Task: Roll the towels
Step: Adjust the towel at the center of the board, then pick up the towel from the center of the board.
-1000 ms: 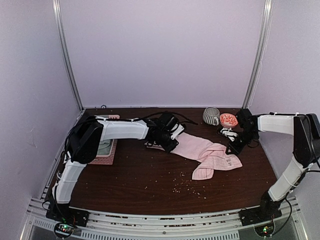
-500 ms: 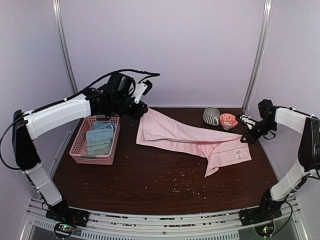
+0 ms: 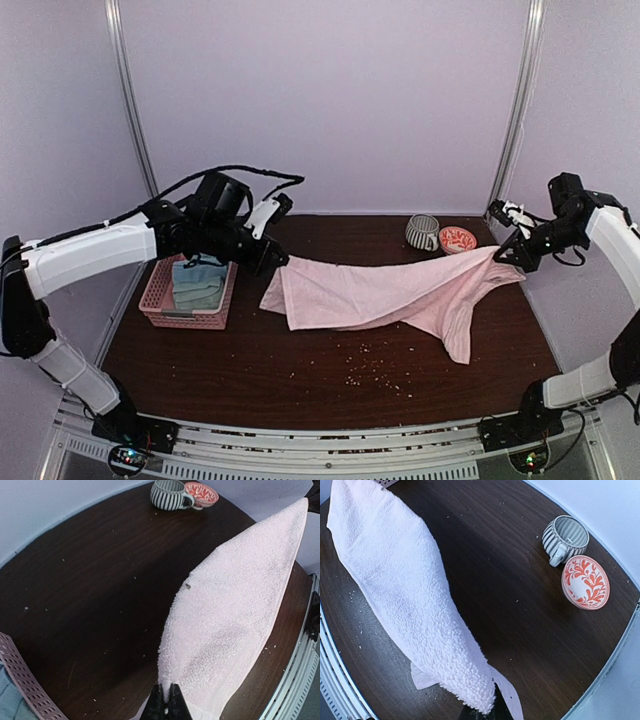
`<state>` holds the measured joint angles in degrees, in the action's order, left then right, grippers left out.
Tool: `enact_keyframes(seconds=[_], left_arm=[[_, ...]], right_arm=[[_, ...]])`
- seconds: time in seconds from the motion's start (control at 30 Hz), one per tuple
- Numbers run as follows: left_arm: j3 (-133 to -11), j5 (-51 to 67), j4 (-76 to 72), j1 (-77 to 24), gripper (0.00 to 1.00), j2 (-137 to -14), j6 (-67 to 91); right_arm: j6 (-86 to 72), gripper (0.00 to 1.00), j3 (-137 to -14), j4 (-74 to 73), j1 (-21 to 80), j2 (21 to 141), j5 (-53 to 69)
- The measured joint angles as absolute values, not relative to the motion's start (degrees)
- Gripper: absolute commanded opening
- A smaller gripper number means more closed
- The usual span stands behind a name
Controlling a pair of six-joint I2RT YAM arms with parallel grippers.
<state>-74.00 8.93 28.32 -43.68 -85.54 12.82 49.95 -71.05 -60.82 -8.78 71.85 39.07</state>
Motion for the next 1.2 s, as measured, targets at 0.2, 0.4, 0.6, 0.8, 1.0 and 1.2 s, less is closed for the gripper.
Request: enact_keyframes(seconds=[0.2, 0.4, 0.6, 0.8, 1.0, 1.2], left_arm=[[-75.2, 12.1, 27.0, -39.4, 0.0, -100.4, 16.0], [-88.5, 10.1, 27.9, -36.3, 0.38, -118.0, 13.6], [-89.3, 7.9, 26.3, -36.2, 0.48, -117.8, 12.1], [-76.8, 6.9, 25.0, -39.2, 0.47, -106.7, 7.7], [-72.8, 6.7, 25.2, -43.4, 0.45, -105.4, 4.5], [-72.6, 6.2, 25.7, -45.5, 0.46, -106.2, 2.2]], right_arm=[[46.3, 0.04, -71.4, -58.5, -8.7, 83.8, 38.3], [37.6, 0.25, -78.3, -53.1, -8.7, 102.3, 34.3], [31.7, 0.37, -77.5, -48.9, -8.8, 102.1, 28.6], [29.8, 0.42, -71.5, -47.0, -11.4, 95.3, 22.1], [28.6, 0.41, -68.0, -46.9, -14.4, 97.2, 18.5], [26.7, 0.39, -66.0, -47.0, -14.9, 100.1, 16.6]])
